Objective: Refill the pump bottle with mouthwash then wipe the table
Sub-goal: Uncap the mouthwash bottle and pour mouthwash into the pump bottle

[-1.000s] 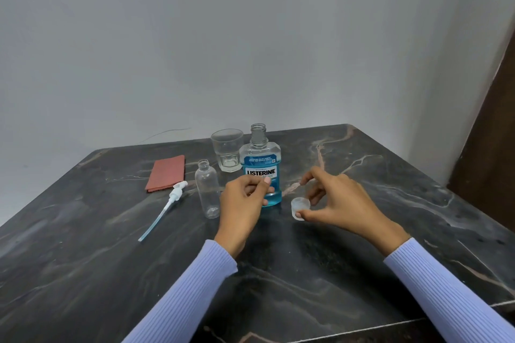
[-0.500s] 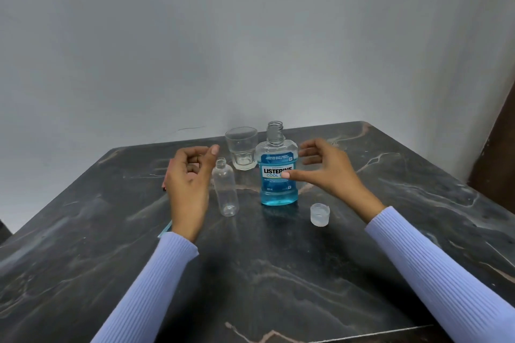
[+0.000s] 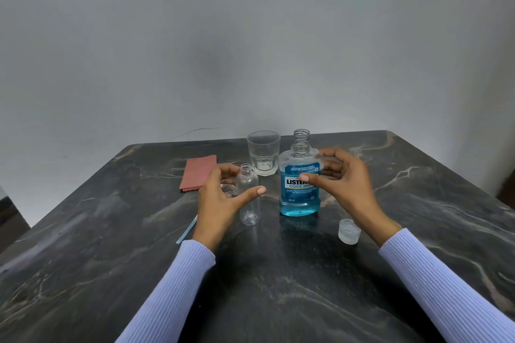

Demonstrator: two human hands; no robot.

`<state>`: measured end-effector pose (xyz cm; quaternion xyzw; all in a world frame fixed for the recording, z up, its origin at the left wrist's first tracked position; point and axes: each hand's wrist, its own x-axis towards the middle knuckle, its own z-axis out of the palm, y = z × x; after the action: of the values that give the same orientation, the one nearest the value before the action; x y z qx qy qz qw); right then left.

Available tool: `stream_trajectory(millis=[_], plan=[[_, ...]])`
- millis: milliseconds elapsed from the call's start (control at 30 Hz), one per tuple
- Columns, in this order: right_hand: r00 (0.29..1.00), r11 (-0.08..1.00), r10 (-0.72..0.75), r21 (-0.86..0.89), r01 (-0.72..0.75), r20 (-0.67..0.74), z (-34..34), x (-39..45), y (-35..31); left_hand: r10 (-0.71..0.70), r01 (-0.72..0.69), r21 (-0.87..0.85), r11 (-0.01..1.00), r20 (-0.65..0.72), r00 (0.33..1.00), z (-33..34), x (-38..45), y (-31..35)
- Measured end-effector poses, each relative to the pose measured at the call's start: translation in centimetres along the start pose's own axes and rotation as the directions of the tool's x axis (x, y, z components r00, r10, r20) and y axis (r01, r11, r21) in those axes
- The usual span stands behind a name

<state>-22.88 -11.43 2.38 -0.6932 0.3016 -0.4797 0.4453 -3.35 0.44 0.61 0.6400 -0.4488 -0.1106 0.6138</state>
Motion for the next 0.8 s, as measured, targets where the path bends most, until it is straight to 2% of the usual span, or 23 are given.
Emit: stream_trajectory(millis=[300, 433, 800], plan=[[0.995, 0.995, -0.070, 0.071, 0.066, 0.065, 0.3, -0.4, 0.1, -0.014, 0.014, -0.051, 0.999, 0.007, 1.000, -0.4, 0.4, -0.9], [0.989, 0.993, -0.108, 0.057, 0.103, 0.106, 0.6, -0.2, -0.4, -0.019, 0.026, -0.089, 0.996, 0.073, 0.997, -1.0, 0.6, -0.9], [0.911, 0.926, -0.218, -0.221, 0.306, 0.350, 0.4, 0.7, -3.5, 0.001, 0.052, -0.160, 0.986, 0.314, 0.949, -3.0, 0.9, -0.7]])
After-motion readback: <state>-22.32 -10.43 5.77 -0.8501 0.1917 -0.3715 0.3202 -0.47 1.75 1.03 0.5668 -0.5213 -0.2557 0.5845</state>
